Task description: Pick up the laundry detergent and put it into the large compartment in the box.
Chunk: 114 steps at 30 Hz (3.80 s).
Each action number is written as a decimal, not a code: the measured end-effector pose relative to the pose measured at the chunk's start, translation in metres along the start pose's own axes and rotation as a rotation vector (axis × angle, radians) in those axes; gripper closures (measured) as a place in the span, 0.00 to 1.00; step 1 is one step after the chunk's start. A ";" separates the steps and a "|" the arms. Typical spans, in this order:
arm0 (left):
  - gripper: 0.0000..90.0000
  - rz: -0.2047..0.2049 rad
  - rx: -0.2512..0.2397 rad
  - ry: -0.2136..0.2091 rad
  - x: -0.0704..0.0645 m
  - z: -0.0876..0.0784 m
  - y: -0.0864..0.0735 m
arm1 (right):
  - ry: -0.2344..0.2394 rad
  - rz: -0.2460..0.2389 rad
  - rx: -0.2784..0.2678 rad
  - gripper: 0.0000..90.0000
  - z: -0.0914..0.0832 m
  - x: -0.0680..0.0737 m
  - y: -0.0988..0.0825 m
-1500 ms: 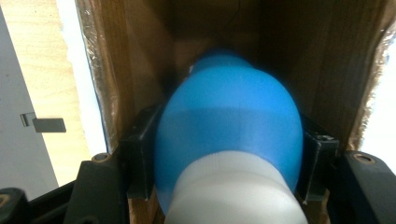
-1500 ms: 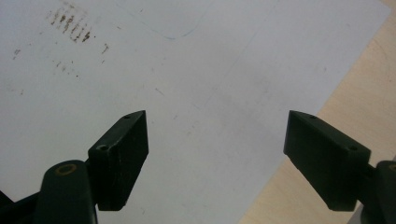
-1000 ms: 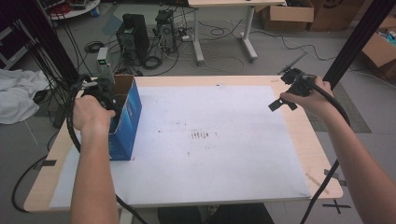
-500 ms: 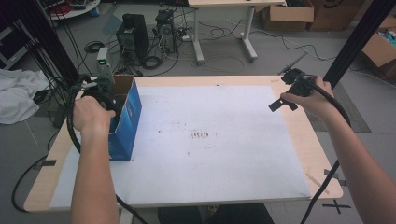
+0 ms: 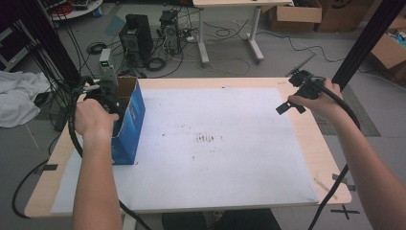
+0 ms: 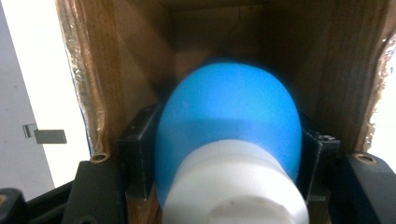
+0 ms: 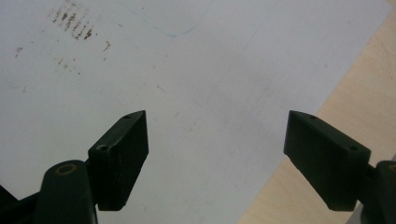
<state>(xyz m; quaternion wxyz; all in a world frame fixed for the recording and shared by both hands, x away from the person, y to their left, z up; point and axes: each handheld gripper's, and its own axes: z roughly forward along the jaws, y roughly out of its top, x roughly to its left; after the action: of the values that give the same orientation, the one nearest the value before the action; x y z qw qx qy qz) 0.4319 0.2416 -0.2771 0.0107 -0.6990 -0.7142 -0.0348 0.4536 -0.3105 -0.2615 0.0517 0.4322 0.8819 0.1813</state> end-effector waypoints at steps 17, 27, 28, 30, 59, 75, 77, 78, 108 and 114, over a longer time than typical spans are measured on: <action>0.40 0.003 -0.008 0.001 0.001 -0.002 -0.002 | 0.000 0.002 -0.003 0.24 -0.001 -0.001 -0.002; 0.32 0.006 -0.024 0.011 0.001 -0.011 -0.004 | 0.000 -0.001 -0.003 0.24 -0.002 0.000 -0.002; 0.32 0.009 -0.023 0.012 0.001 -0.013 -0.004 | 0.002 -0.002 -0.002 0.24 -0.002 0.000 -0.002; 0.30 0.013 -0.027 0.018 0.000 -0.017 -0.004 | 0.003 -0.001 -0.004 0.24 -0.002 0.001 -0.002; 0.18 0.315 -0.219 -0.105 -0.070 -0.088 -0.025 | 0.010 -0.009 0.002 0.24 -0.002 0.006 0.000; 0.17 0.584 -0.278 -0.189 -0.150 -0.088 -0.038 | 0.011 -0.015 -0.002 0.24 -0.005 0.006 0.003; 0.18 0.611 -0.270 -0.206 -0.157 -0.085 -0.039 | 0.012 -0.014 -0.003 0.24 -0.005 0.005 0.003; 0.18 0.622 -0.268 -0.214 -0.160 -0.084 -0.039 | 0.010 -0.013 -0.005 0.24 -0.005 0.004 0.003; 0.18 0.808 -0.191 -0.190 -0.219 -0.056 -0.041 | 0.003 -0.018 0.002 0.24 -0.007 0.003 0.003; 0.18 0.815 -0.189 -0.187 -0.221 -0.056 -0.042 | 0.003 -0.019 0.002 0.24 -0.007 0.003 0.003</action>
<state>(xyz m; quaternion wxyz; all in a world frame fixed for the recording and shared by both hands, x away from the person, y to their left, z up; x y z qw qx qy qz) 0.3934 0.0165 -0.2373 -0.1052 -0.9221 -0.3713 -0.0294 0.4525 -0.3081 -0.2534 0.0517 0.4235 0.8862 0.1806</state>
